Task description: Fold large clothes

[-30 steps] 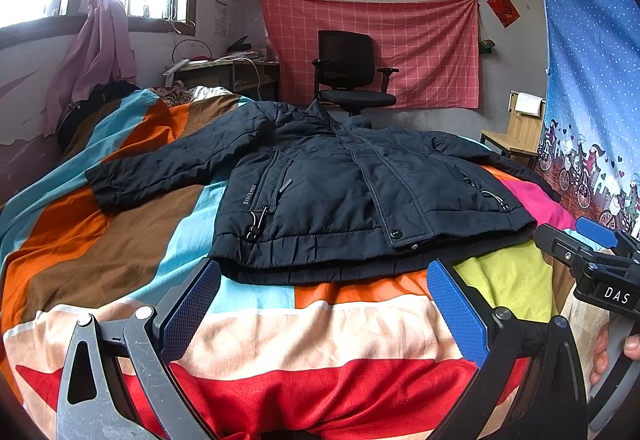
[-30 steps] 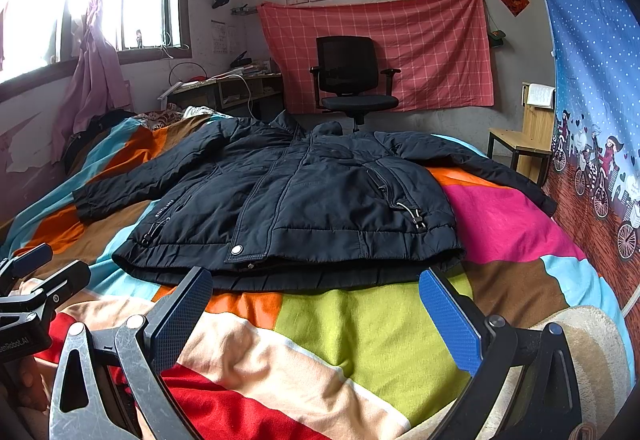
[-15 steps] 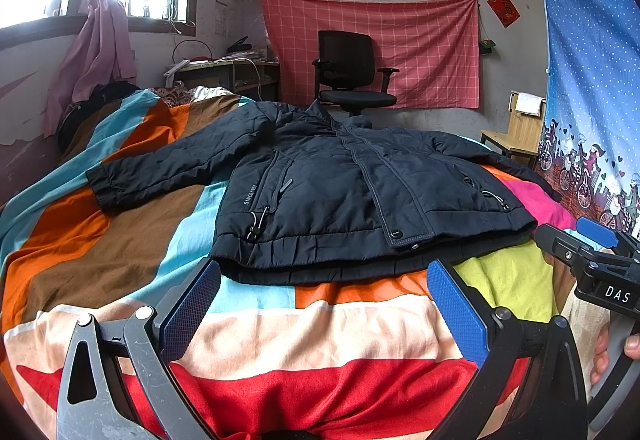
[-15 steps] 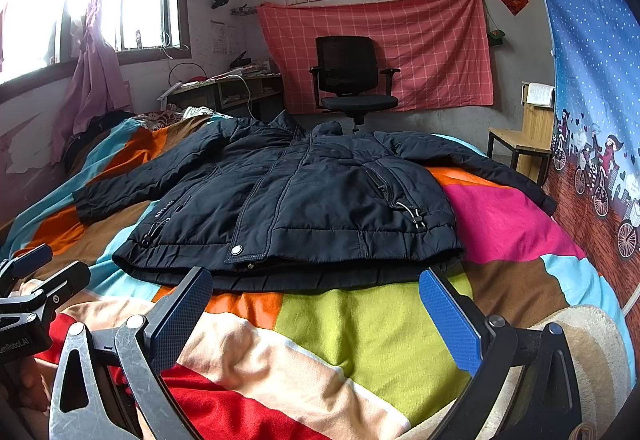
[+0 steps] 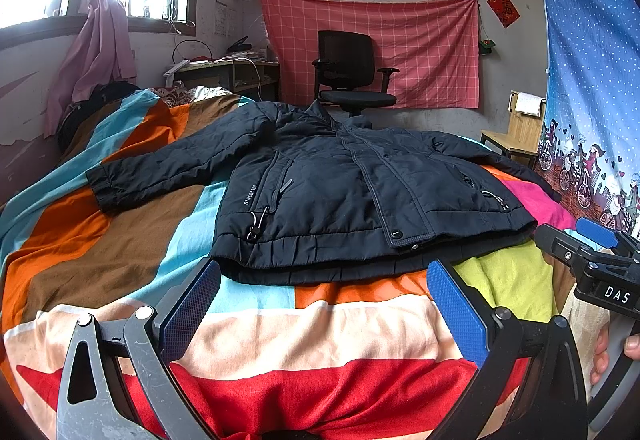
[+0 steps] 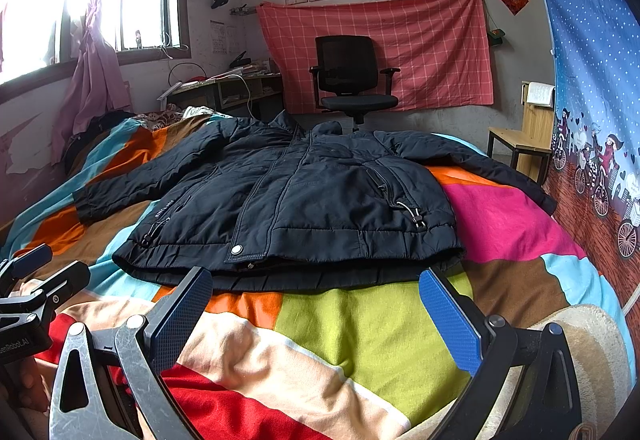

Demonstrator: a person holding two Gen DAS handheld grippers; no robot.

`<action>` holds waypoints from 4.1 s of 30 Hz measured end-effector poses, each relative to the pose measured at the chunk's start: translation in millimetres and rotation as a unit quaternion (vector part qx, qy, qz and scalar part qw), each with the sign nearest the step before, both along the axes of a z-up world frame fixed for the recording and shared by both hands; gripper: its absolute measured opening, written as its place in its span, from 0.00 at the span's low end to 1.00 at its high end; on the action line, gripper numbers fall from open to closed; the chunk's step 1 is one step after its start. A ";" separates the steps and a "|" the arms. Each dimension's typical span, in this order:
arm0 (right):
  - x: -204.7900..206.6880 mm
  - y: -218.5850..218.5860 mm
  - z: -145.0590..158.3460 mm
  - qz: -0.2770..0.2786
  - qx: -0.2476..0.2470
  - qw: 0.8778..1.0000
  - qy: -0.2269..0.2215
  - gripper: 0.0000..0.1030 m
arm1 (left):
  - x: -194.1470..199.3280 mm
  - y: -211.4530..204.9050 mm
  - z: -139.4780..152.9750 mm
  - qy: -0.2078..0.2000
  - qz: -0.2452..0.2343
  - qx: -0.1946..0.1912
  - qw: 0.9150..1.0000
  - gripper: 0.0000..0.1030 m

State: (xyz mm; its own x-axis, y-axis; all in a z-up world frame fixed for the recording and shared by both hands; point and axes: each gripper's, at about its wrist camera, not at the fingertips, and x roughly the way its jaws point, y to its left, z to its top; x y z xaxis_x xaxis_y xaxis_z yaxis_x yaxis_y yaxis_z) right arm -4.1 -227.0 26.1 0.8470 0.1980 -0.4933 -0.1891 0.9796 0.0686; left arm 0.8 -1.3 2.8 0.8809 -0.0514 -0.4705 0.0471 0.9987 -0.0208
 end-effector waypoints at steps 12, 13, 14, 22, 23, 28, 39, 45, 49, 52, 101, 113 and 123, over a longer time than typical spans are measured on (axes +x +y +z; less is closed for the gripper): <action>0.1 0.2 -0.2 0.000 0.000 1.000 0.000 1.00 | -0.3 -0.4 0.3 0.000 0.000 0.000 1.000 0.98; 0.0 0.2 -0.2 0.000 0.000 1.000 0.000 1.00 | -0.2 -0.2 0.1 0.000 0.000 0.000 1.000 0.98; -0.1 0.2 -0.1 0.000 0.000 1.000 0.000 1.00 | -0.1 -0.1 0.0 0.000 0.000 0.000 1.000 0.98; 1.6 -1.8 -2.4 0.000 0.004 1.000 0.009 1.00 | 2.1 2.2 -0.3 0.009 0.005 -0.003 1.000 0.98; 2.6 -2.5 -3.6 0.000 0.007 1.000 0.015 1.00 | 3.0 3.2 -0.9 0.013 0.007 -0.004 1.000 0.98; 7.3 1.8 -6.3 -0.002 0.000 0.999 0.035 1.00 | 14.4 6.4 -9.9 0.049 0.022 0.004 0.999 0.98; 30.9 2.4 1.5 -0.044 -0.078 0.995 0.048 1.00 | 75.3 17.2 2.9 0.121 0.067 0.048 0.989 0.98; 61.1 -18.6 18.3 -0.071 -0.078 0.994 0.037 1.00 | 118.1 18.3 35.9 0.170 0.049 -0.042 0.983 0.98; 88.0 -38.7 31.1 -0.089 -0.060 0.994 0.026 1.00 | 148.6 8.5 58.3 0.205 0.051 -0.076 0.974 0.98; 104.0 -55.9 39.7 -0.093 -0.035 0.995 0.014 1.00 | 168.5 -5.0 77.9 0.228 0.048 -0.061 0.971 0.98; 308.3 -355.9 -86.3 -0.403 0.360 0.840 0.051 0.44 | 620.9 -220.2 -128.3 0.253 -0.157 0.096 0.950 0.98; 305.4 -328.6 -45.7 -0.373 0.287 0.882 -0.022 0.08 | 615.2 -201.9 -133.1 0.240 -0.151 0.068 0.957 0.98; 318.0 -256.2 47.3 -0.307 0.107 0.943 -0.072 0.08 | 551.1 -115.7 -64.4 0.211 -0.167 0.027 0.963 0.98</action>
State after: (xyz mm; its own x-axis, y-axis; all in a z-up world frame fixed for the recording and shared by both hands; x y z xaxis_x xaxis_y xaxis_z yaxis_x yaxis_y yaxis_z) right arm 314.0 -483.2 73.5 0.8892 -0.2699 -0.3695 0.3872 0.8740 0.2934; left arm 551.9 -117.0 -61.7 0.5484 -0.2641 -0.7934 0.3651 0.9292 -0.0569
